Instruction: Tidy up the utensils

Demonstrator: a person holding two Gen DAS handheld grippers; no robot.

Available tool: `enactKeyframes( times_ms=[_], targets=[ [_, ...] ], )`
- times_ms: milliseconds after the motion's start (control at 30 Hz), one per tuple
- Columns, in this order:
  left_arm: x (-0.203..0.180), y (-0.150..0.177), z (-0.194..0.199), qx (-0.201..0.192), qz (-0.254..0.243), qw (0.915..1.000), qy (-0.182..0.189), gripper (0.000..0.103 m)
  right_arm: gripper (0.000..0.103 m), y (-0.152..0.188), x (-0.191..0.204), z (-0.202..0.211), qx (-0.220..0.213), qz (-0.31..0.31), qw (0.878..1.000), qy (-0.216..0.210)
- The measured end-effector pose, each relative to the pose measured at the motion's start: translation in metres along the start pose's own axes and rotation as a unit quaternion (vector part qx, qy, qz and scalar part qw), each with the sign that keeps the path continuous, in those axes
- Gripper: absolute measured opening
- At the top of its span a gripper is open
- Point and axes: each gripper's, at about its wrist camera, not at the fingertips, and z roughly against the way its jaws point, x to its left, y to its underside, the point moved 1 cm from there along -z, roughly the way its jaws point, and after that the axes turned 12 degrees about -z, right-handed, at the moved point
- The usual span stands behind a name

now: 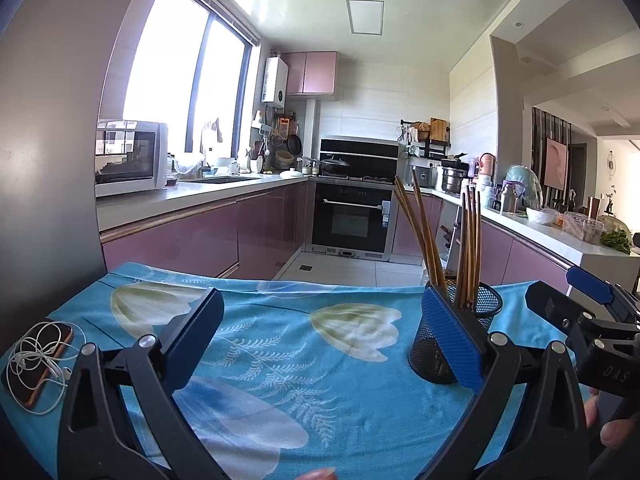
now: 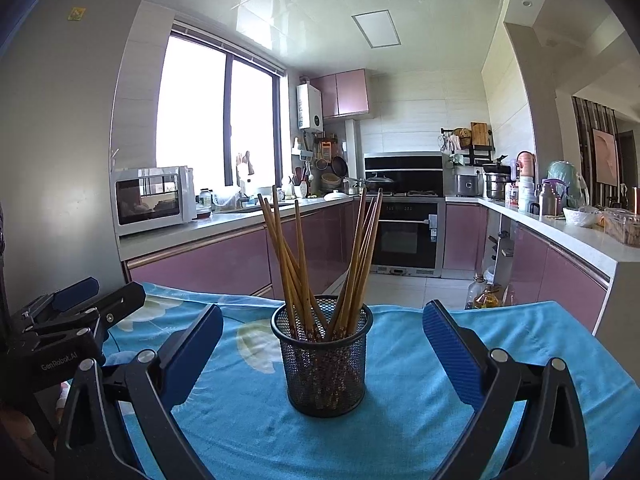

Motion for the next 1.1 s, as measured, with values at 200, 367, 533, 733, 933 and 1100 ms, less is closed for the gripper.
enactKeyframes(
  times_ms=[200,367,533,733,933,1100],
  targets=[
    [-0.0002,0.0005,0.0004,-0.001,-0.001,1.0,-0.001,0.097,0.097,-0.0001,0.0022,-0.0001,-0.003,0.004,1.0,0.002],
    [0.0,0.0019,-0.0004,-0.001,0.0,1.0,-0.002,0.097,0.097,0.0006,0.0031,-0.0002,-0.002,0.004,1.0,0.002],
    [-0.0008,0.0025,-0.0005,0.001,0.0,1.0,0.001,0.097,0.097,0.0005,0.0034,0.001,-0.003,0.002,1.0,0.0],
    [-0.0009,0.0027,-0.0031,0.004,0.0,1.0,0.005,0.097,0.097,-0.0004,0.0029,0.0032,-0.005,-0.001,1.0,-0.001],
    [-0.0013,0.0029,-0.0037,0.003,-0.001,1.0,0.005,0.097,0.097,-0.0025,0.0034,0.0038,-0.007,0.0,1.0,-0.001],
    [-0.0013,0.0028,-0.0031,0.003,-0.001,1.0,0.005,0.097,0.097,-0.0026,0.0033,0.0039,-0.007,-0.001,1.0,-0.001]
  ],
)
